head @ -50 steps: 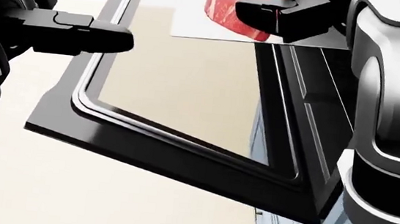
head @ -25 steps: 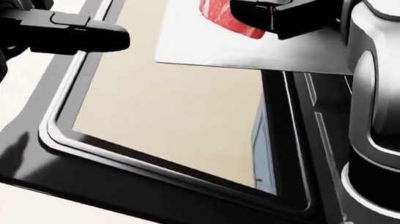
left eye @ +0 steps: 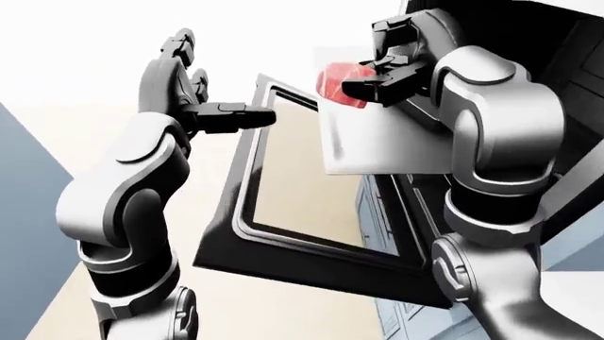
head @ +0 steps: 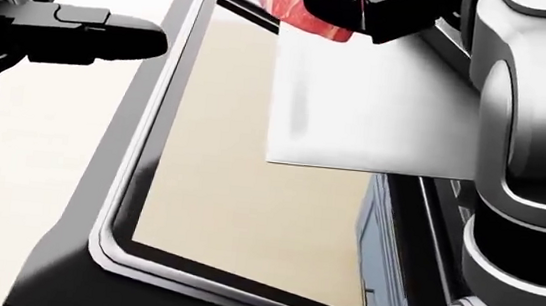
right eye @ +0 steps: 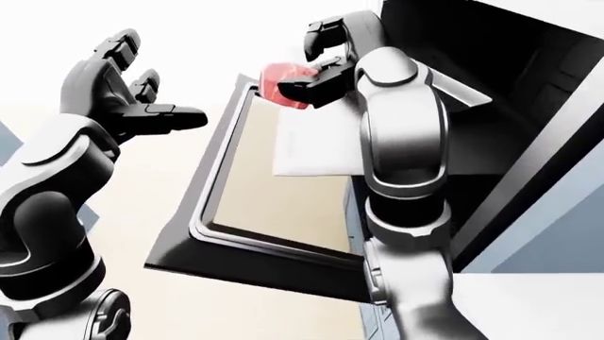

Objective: Place the steak on the top rack of the oven.

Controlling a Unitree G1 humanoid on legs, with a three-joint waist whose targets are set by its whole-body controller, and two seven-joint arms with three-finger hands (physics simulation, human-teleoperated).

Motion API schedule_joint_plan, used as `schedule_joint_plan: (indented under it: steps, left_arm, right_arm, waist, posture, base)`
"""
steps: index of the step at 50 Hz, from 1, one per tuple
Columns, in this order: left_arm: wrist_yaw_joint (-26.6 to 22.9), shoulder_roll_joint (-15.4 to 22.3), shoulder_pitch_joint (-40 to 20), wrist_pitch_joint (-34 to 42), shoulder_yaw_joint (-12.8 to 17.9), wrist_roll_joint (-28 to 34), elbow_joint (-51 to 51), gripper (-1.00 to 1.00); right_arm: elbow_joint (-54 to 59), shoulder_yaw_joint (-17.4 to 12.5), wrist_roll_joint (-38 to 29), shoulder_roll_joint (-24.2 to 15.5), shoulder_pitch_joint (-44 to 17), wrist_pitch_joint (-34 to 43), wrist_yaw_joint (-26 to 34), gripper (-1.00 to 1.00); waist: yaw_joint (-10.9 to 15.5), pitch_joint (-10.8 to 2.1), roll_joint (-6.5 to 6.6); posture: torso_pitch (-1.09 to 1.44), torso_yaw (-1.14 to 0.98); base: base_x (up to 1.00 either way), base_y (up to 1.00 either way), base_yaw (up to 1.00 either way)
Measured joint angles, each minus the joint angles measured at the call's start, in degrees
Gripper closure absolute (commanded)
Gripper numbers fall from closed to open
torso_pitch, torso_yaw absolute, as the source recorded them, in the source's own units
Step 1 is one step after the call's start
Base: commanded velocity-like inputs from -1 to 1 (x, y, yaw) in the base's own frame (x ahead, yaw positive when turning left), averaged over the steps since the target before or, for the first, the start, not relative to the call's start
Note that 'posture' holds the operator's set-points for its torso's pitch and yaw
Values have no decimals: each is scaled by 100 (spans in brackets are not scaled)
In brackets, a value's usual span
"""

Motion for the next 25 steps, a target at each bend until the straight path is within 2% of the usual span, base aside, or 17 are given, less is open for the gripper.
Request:
schedule_joint_plan:
  steps: [4, 6, 9, 13, 15, 17, 20, 25]
  left_arm:
    - [9, -3, -20, 3, -3, 3, -39, -100]
    - [-3, -61, 27, 5, -68, -20, -45, -100]
    - [-53, -53, 7, 27, -132, -88, -69, -100]
    - [-56, -19, -21, -31, -56, -74, -49, -100]
    - [-46, -20, -23, -21, -61, -62, -31, -100]
    - [-44, -8, -61, -3, -60, -63, -9, -100]
    - [-30, -1, -7, 2, -37, -43, 31, -100]
    - [-2, -18, -52, 0, -44, -3, 91, -100]
  right_arm:
    - [-7, 5, 21, -16, -19, -15, 8, 100]
    - [26, -42, 3, -52, 24, -22, -5, 100]
    - [119, -111, -72, -106, -7, 32, -55, 100]
    - [193, -104, -96, -117, -163, -50, -82, 100]
    - [252, -105, -73, -139, -181, -95, -63, 100]
    - [337, -114, -59, -166, -219, -127, -50, 100]
    - [472, -83, -28, -151, -180, -166, -31, 100]
    - [751, -102, 24, -194, -342, -282, -30, 100]
  waist:
    - [52, -31, -264]
    - [-15, 36, -136]
    - [-48, 84, -233]
    - [-29, 259, -125]
    - [-63, 270, -23]
    - [-94, 190, 202]
    - [-80, 182, 56]
    - [-67, 108, -19]
  posture:
    - [0, 0]
    - [0, 0]
    - [0, 0]
    - [0, 0]
    - [0, 0]
    - [0, 0]
    - [0, 0]
    - [0, 0]
  base:
    - [18, 0, 0]
    - [15, 0, 0]
    - [2, 0, 0]
    - [0, 0, 0]
    - [0, 0, 0]
    - [0, 0, 0]
    - [0, 0, 0]
    - [0, 0, 0]
